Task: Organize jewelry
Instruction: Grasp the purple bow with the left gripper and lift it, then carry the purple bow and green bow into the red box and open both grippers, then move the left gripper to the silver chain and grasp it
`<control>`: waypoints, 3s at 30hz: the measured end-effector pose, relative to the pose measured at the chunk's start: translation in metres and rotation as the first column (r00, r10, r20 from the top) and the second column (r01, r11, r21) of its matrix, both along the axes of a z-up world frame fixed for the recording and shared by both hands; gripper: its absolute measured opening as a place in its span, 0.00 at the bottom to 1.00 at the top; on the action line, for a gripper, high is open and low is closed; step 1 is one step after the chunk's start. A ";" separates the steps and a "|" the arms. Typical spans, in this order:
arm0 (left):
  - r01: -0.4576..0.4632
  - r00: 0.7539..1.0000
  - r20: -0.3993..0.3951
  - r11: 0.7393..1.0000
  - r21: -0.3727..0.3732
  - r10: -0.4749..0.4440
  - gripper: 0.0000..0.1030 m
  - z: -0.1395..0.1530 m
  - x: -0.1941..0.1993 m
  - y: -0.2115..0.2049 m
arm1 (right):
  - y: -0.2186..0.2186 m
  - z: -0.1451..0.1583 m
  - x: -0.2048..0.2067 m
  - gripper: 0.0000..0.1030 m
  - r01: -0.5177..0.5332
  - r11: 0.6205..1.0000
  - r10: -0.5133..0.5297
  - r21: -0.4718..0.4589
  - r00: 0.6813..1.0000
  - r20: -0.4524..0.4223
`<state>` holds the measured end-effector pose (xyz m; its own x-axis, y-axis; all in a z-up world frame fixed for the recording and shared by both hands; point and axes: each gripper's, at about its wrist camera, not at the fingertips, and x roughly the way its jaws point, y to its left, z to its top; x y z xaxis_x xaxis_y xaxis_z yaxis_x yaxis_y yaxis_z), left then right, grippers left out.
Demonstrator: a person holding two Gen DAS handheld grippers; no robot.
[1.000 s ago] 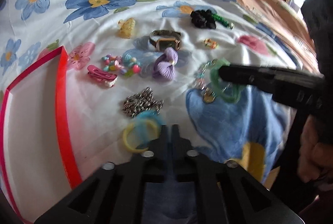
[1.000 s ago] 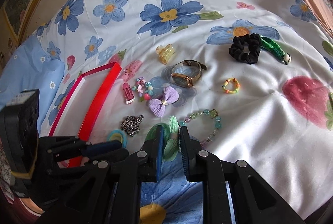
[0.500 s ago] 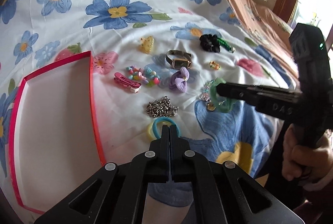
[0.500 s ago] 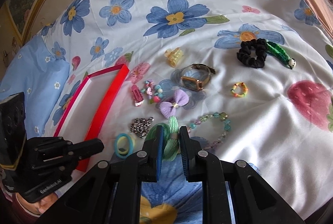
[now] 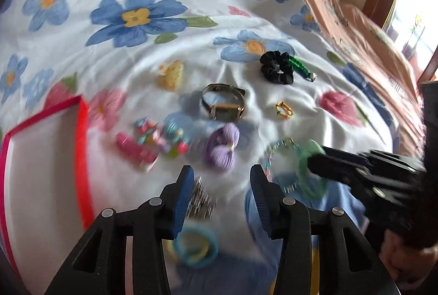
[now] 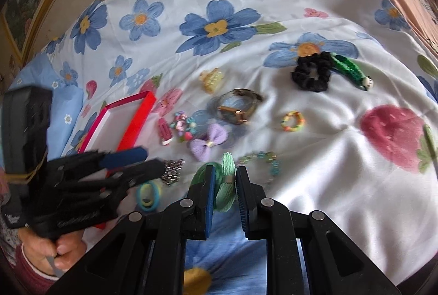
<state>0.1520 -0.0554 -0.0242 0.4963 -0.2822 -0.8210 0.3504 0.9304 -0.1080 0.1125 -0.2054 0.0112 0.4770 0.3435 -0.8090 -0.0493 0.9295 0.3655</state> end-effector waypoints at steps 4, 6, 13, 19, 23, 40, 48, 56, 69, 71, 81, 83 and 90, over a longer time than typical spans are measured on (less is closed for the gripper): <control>0.029 0.999 -0.022 0.998 0.053 -0.028 0.35 -0.021 0.024 -0.023 | -0.016 -0.003 0.001 0.17 0.029 1.000 -0.029 -0.001 1.000 -0.008; 0.040 0.998 -0.047 0.997 0.068 -0.037 0.09 -0.032 0.037 -0.030 | -0.023 -0.005 0.003 0.16 0.041 0.999 -0.041 -0.003 0.999 -0.011; 0.005 1.000 -0.029 1.000 0.014 -0.005 0.04 -0.026 0.040 -0.016 | -0.032 -0.003 0.007 0.16 0.054 0.999 -0.054 -0.003 0.998 -0.008; -0.049 0.999 0.013 0.998 -0.039 0.049 0.04 0.001 0.011 0.020 | -0.010 0.004 0.015 0.16 0.002 1.000 -0.002 0.019 1.000 0.003; -0.111 0.993 0.032 0.991 -0.074 0.113 0.04 0.017 -0.010 0.054 | 0.019 0.010 0.023 0.16 -0.064 0.997 0.064 0.036 0.998 0.016; -0.358 0.930 0.048 0.927 -0.112 0.365 0.04 0.038 -0.068 0.175 | 0.157 0.018 0.052 0.16 -0.324 0.944 0.322 0.060 0.946 0.044; -0.429 0.902 0.010 0.897 -0.105 0.432 0.04 0.025 -0.048 0.211 | 0.213 0.000 0.078 0.16 -0.391 0.919 0.390 0.059 0.920 0.025; -0.464 0.886 -0.020 0.883 -0.066 0.464 0.04 0.003 -0.002 0.230 | 0.246 -0.034 0.110 0.17 -0.416 0.908 0.418 0.043 0.908 -0.036; -0.486 0.874 -0.016 0.874 -0.003 0.486 0.39 -0.007 0.008 0.231 | 0.258 -0.045 0.116 0.38 -0.447 0.894 0.447 0.014 0.892 -0.065; -0.490 0.872 -0.006 0.872 -0.002 0.490 0.40 -0.002 0.002 0.229 | 0.251 -0.038 0.114 0.38 -0.438 0.899 0.438 0.024 0.897 -0.054; -0.487 0.872 0.026 0.871 -0.069 0.490 0.51 0.027 -0.052 0.212 | 0.186 0.000 0.083 0.38 -0.360 0.933 0.360 0.034 0.933 -0.002; -0.471 0.880 0.029 0.878 -0.083 0.474 0.51 0.033 -0.062 0.204 | 0.166 0.003 0.074 0.38 -0.326 0.945 0.326 0.040 0.945 -0.004; -0.382 0.920 0.044 0.918 -0.106 0.388 0.51 0.049 -0.085 0.168 | 0.103 0.008 0.047 0.38 -0.220 0.976 0.220 0.010 0.975 -0.020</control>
